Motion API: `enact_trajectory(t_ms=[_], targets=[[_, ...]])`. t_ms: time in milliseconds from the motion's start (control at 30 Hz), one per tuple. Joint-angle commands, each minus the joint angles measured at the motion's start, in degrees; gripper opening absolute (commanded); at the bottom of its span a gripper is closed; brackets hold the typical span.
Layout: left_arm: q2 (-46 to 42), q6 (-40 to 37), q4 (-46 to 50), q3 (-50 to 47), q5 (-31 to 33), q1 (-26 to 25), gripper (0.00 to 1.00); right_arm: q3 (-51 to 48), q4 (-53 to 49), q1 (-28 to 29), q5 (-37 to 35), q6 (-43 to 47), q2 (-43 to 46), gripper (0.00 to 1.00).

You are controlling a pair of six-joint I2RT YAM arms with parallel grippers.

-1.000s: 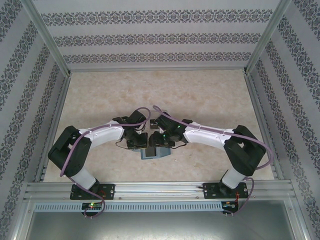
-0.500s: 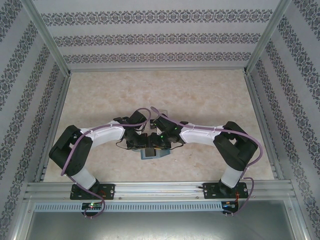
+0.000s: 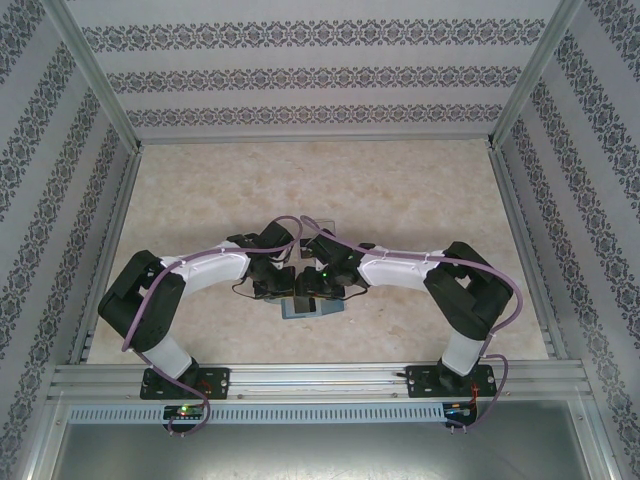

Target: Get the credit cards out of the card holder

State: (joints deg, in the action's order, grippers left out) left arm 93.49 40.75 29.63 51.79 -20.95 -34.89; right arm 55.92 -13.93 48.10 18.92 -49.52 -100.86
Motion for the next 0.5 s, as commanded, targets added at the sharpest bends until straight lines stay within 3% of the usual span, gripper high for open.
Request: enact_trajectory(t_ms=[0,467], targets=[[-0.06,-0.77,2.59,0.97,0.21,-0.79,0.01,0.39,-5.98,-0.55,-4.4,1.69,0.25,0.47],[-1.21,-0.25,3.11,3.18,-0.8,-1.42,0.01,-0.91,-3.77,-1.59,-1.66,0.83,4.62,0.46]])
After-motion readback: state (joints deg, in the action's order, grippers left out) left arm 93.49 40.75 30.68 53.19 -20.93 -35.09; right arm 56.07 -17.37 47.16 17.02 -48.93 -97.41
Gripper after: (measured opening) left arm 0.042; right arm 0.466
